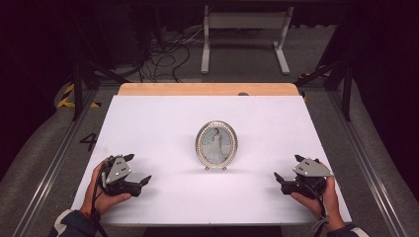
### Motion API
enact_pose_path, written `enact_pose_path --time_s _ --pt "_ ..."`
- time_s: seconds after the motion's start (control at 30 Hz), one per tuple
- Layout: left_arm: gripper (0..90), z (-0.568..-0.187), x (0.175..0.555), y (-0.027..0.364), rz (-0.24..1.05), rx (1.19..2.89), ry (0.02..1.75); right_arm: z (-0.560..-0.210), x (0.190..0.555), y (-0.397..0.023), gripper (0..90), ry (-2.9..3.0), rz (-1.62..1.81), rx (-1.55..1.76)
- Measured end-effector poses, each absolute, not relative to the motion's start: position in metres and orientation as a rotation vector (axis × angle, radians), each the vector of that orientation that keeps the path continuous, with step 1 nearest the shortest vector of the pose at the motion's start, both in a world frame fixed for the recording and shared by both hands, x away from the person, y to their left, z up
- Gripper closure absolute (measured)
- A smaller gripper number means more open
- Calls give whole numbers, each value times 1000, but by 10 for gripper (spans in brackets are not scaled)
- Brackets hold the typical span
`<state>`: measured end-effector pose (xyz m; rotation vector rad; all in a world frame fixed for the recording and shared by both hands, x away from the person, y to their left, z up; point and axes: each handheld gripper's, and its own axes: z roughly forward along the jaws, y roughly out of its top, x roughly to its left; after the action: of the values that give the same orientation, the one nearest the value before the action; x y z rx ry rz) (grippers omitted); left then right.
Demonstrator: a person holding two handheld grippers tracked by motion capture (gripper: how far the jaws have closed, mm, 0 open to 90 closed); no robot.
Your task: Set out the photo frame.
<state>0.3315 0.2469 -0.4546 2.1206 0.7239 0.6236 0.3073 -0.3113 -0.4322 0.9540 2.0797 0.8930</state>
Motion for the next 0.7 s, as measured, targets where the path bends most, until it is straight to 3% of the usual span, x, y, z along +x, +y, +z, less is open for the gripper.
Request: enact_pose_path --time_s 0.3,0.7 --pt "82 -460 320 275 607 2058 830 -441 301 -325 107 2064 886 998" --pt "95 -460 317 269 590 2088 795 -444 302 -326 106 2064 892 1021"
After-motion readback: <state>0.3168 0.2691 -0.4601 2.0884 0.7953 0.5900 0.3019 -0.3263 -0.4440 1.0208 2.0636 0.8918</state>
